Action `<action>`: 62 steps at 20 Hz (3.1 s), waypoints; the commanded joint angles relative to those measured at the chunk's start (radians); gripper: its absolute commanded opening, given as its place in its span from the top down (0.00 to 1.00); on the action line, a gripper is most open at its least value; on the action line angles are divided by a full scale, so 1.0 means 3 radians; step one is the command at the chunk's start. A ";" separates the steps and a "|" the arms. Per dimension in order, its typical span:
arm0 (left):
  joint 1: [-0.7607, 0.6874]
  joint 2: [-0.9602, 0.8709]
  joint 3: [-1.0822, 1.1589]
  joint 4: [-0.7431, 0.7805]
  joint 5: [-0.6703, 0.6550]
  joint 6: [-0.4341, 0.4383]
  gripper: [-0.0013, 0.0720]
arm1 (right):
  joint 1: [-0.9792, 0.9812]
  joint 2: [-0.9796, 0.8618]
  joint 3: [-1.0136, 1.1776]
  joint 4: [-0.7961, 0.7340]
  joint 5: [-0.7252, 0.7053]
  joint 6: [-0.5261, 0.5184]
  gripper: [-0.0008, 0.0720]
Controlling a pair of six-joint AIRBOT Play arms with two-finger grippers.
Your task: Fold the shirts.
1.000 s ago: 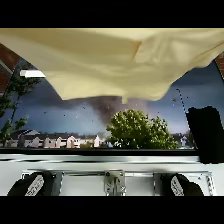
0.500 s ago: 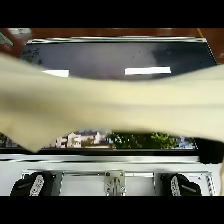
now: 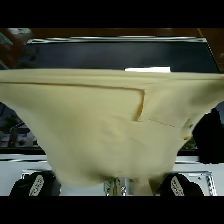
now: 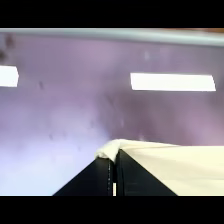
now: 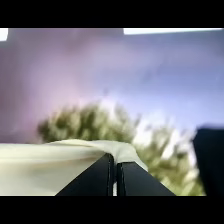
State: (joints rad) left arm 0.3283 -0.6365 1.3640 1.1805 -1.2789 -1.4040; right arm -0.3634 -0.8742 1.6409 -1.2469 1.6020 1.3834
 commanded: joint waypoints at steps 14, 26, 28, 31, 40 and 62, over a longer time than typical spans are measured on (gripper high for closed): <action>-0.0782 -0.2747 -0.0589 -0.0134 0.2585 0.0001 0.93 | 0.1348 -0.2457 -0.1086 0.0025 -0.4255 -0.0150 0.91; -0.0627 -0.3024 -0.0234 -0.0271 0.0505 0.0253 0.93 | 0.1006 -0.2087 -0.1072 -0.0167 -0.1413 0.0326 0.91; -0.0624 -0.3037 -0.0248 -0.0240 -0.0183 0.0254 0.93 | 0.1017 -0.2070 -0.1087 -0.0286 -0.0706 0.0367 0.91; -0.0631 -0.3105 -0.0496 0.0237 -0.0716 0.0127 0.93 | 0.1038 -0.2070 -0.1328 -0.0467 -0.0458 0.0534 0.91; -0.0535 -0.3118 -0.0807 -0.0011 -0.0216 0.0066 0.93 | 0.1053 -0.2070 -0.1773 -0.0596 -0.0910 0.1003 0.91; 0.1044 -0.2225 -0.2658 -0.0210 -0.0364 0.0800 0.13 | -0.0538 -0.0844 -0.2970 -0.0078 -0.0528 0.0072 0.18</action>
State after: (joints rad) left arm 0.6353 -1.3109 0.6182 1.1545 -1.4448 -1.1801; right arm -0.4984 -1.1454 0.7944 -1.3384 1.4975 1.4223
